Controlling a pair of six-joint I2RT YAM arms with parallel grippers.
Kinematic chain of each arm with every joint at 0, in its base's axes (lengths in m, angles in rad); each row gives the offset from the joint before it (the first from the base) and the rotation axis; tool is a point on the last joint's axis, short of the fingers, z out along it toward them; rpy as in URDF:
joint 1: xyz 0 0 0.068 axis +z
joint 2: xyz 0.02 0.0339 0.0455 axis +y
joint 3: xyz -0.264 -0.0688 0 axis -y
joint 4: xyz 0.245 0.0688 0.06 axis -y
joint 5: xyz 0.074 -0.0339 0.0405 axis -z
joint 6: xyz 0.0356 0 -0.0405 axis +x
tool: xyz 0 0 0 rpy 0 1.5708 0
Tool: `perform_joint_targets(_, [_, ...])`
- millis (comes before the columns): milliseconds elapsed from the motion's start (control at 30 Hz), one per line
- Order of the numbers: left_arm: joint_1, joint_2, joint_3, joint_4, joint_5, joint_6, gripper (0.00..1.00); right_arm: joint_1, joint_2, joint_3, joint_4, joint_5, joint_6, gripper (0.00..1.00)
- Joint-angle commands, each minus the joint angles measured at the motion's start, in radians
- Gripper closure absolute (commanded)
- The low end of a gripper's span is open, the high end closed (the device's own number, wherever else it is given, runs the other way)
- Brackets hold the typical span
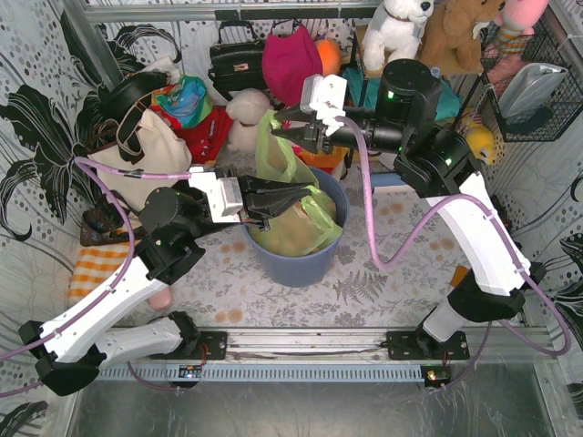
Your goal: Tie the trash bag
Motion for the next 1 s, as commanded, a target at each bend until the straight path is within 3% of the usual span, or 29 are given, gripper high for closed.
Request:
perform_joint_targets(0, [0.003, -0.007, 0.000, 0.047, 0.013, -0.008, 0.98, 0.003, 0.016, 0.035, 0.035, -0.046, 0.053, 0.73])
perform_joint_targets(67, [0.003, -0.008, -0.003, 0.050, 0.012, -0.008, 0.98, 0.003, 0.024, 0.035, 0.063, -0.057, 0.084, 0.79])
perform_joint_targets(167, [0.003, -0.010, -0.011, 0.061, 0.001, -0.008, 0.98, 0.003, 0.040, 0.036, 0.136, -0.039, 0.175, 1.00])
perform_joint_targets(400, [0.003, -0.001, -0.028, 0.108, -0.074, 0.001, 0.98, 0.005, 0.050, 0.006, 0.311, -0.006, 0.401, 1.00])
perform_joint_targets(600, [0.003, 0.001, -0.060, 0.223, -0.244, 0.005, 0.98, 0.006, 0.001, -0.069, 0.434, 0.094, 0.611, 1.00])
perform_joint_targets(967, [0.003, -0.017, -0.123, 0.358, -0.445, 0.030, 0.98, 0.009, -0.205, -0.348, 0.476, 0.373, 0.911, 1.00])
